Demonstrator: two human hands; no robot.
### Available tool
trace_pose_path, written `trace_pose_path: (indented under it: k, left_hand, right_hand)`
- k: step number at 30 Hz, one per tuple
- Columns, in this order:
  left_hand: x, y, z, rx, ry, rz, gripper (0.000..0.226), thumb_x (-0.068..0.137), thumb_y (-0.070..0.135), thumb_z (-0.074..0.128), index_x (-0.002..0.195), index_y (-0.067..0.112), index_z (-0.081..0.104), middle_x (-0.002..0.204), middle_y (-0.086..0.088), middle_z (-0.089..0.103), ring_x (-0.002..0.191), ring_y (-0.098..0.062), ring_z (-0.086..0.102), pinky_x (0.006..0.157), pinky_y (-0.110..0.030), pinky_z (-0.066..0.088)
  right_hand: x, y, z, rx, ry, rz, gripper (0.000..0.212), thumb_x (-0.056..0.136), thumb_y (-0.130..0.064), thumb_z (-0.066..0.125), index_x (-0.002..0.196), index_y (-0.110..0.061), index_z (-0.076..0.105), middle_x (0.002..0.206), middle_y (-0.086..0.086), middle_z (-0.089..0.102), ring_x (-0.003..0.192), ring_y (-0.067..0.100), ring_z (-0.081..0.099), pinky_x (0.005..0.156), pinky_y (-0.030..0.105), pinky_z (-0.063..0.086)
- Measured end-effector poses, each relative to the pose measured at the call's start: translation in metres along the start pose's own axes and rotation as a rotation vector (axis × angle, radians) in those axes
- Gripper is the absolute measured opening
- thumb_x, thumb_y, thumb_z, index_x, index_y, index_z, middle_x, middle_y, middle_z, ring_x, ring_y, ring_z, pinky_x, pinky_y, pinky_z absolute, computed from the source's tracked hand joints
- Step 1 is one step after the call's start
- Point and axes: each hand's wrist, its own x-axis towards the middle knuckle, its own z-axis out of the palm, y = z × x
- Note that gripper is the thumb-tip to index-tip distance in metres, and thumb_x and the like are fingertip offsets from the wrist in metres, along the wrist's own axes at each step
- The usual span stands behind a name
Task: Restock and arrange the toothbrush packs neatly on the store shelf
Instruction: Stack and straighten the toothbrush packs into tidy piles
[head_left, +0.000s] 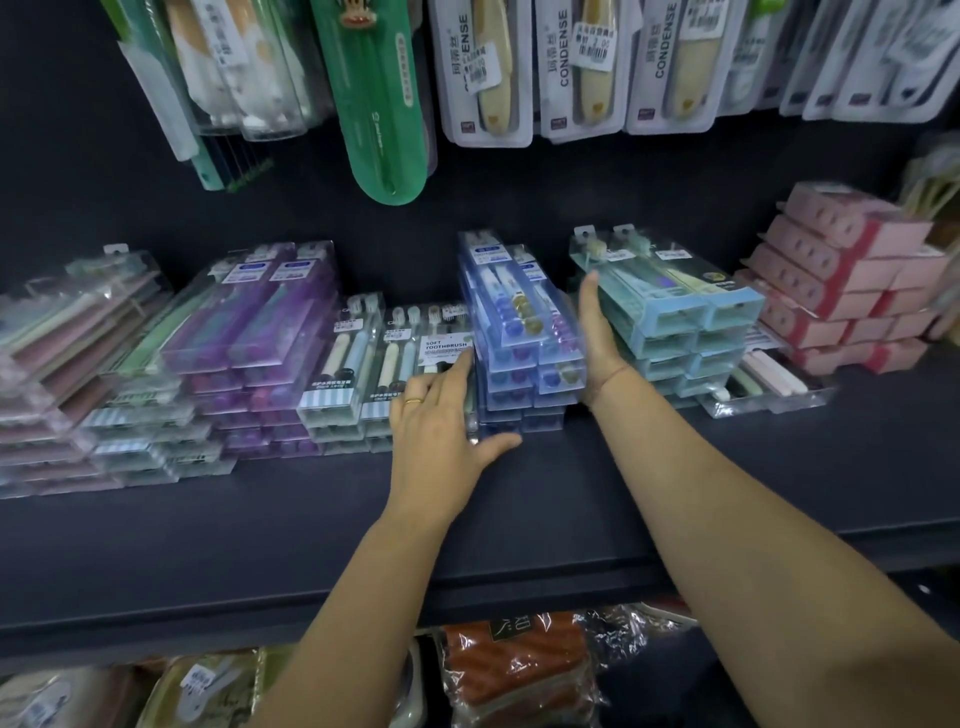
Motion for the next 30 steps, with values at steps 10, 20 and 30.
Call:
trace_pose_path:
  k: [10, 20, 30]
  left_hand:
    - [-0.001, -0.001, 0.005, 0.046, 0.032, 0.052, 0.096, 0.072, 0.069, 0.060, 0.150, 0.019, 0.035, 0.134, 0.005, 0.056, 0.131, -0.017, 0.043, 0.105, -0.020, 0.006]
    - [0.001, -0.002, 0.007, 0.109, 0.012, 0.013, 0.090, 0.079, 0.043, 0.076, 0.152, 0.025, 0.027, 0.142, 0.006, 0.049, 0.139, -0.013, 0.031, 0.111, -0.025, 0.005]
    - [-0.002, -0.003, 0.007, 0.078, 0.042, 0.006, 0.085, 0.081, 0.030, 0.078, 0.151, 0.021, 0.030, 0.141, 0.003, 0.049, 0.137, -0.014, 0.032, 0.109, -0.022, 0.005]
  right_hand:
    - [0.022, -0.011, 0.007, -0.140, 0.072, -0.034, 0.071, 0.098, -0.065, 0.022, 0.131, -0.008, 0.051, 0.129, 0.009, 0.056, 0.117, 0.023, 0.055, 0.073, 0.022, 0.045]
    - [0.016, -0.013, 0.007, -0.253, 0.081, -0.032, 0.070, 0.102, -0.057, 0.018, 0.146, -0.008, 0.039, 0.142, 0.008, 0.049, 0.127, 0.021, 0.048, 0.077, 0.018, 0.041]
    - [0.006, -0.029, 0.016, -0.284, 0.061, -0.005, 0.064, 0.104, -0.050, 0.015, 0.147, -0.008, 0.036, 0.150, 0.015, 0.041, 0.136, 0.026, 0.041, 0.083, 0.018, 0.036]
